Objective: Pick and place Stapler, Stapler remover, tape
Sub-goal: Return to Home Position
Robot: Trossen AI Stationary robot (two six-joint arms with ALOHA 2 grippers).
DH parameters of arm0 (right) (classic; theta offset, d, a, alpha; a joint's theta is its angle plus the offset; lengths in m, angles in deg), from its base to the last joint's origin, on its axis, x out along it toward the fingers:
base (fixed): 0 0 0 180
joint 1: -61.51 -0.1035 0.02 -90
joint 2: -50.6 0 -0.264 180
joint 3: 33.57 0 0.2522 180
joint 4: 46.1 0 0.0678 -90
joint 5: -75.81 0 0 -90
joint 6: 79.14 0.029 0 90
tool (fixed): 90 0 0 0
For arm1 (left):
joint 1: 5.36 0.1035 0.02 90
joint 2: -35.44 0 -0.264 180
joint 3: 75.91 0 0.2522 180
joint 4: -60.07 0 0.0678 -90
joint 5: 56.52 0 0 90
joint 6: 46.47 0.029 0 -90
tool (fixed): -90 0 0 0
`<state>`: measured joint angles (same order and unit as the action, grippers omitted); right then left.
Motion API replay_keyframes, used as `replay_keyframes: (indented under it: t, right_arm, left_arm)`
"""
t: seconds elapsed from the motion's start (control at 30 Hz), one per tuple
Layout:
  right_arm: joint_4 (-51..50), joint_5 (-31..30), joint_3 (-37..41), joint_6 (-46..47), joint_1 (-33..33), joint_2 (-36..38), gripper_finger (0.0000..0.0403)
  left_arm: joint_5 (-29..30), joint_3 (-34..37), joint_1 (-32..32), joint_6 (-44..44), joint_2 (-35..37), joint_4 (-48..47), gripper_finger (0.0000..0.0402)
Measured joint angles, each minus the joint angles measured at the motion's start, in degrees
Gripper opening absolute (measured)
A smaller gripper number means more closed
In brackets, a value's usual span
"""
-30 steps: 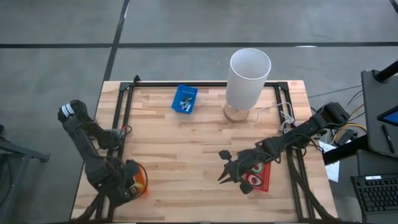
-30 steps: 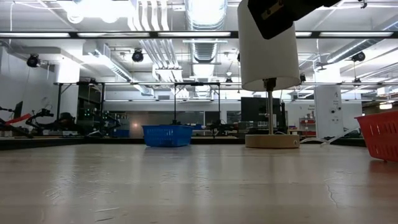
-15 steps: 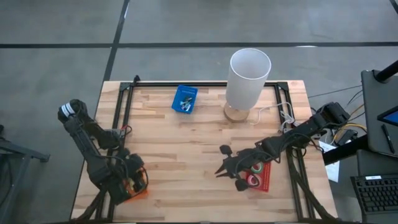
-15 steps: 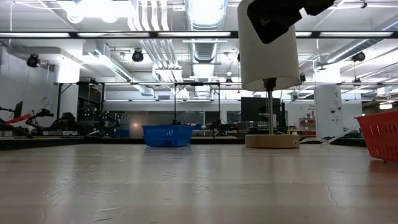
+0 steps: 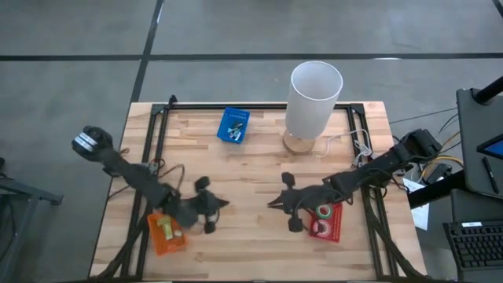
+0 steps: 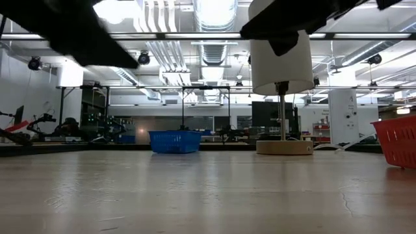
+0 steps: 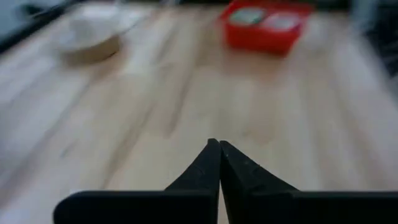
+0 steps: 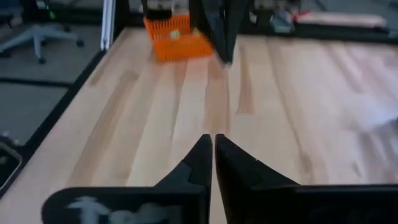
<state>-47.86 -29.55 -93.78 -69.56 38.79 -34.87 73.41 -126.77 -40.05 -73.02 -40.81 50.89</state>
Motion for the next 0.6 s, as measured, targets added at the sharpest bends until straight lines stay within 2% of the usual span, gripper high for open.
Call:
replay_keyframes:
  t: [0.13, 0.27, 0.37, 0.5, 0.6]
  right_arm:
    - [10.33, 0.42, 4.12, -3.96, 1.52, 0.0, 0.0008]
    - [21.6, 1.09, 8.85, -9.58, 3.59, 0.0, 0.0008]
    - [24.05, 2.72, 11.47, -12.85, 5.92, 1.28, 0.0008]
    - [20.27, 2.76, 14.15, -14.01, 8.6, 7.24, 0.0008]
    - [14.78, 2.92, 16.61, -13.19, 9.42, 13.8, 0.0008]
  left_arm:
    - [-14.18, 7.86, 9.32, 13.89, 0.05, 27.21, 0.0004]
    - [-25.43, 13.56, 18.83, 20.16, 0.31, 42.29, 0.0006]
    - [-31.71, 15.7, 25.33, 21.72, 1.7, 43.29, 0.0007]
    - [-40.32, 17.76, 31.69, 19.7, 7.05, 40.99, 0.0003]
    - [-43.85, 18.66, 34.41, 19.54, 14.31, 32.86, 0.0006]
